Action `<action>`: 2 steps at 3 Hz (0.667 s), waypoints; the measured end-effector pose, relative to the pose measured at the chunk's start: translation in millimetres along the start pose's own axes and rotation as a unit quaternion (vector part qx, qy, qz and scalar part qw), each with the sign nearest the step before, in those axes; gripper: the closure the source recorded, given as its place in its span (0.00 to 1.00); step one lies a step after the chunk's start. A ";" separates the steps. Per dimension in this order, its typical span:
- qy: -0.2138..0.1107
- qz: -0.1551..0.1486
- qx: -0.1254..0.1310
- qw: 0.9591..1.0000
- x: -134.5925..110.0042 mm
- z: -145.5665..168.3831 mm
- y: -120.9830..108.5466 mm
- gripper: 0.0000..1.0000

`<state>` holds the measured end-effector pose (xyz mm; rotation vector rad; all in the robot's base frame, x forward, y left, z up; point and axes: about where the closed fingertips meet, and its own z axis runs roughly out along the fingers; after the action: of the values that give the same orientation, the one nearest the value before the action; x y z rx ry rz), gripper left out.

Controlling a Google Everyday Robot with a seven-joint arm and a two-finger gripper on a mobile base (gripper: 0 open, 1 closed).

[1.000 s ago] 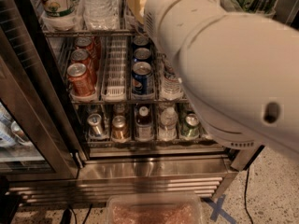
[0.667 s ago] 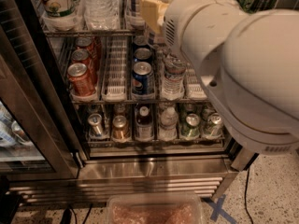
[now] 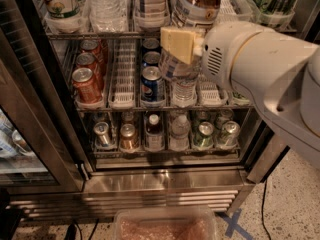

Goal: Pick blue plastic bottle from top shelf of fridge

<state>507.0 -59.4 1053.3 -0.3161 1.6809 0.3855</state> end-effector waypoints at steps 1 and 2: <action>0.028 0.011 -0.048 0.998 9.1 -12.2 2.3 1.00; 0.066 0.017 -0.095 0.993 5.6 -29.6 9.2 1.00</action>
Offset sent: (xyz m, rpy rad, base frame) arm -0.0798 0.0158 0.0111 -0.0209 0.3346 0.4709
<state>475.8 -63.6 1052.2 -0.4618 1.7852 0.5629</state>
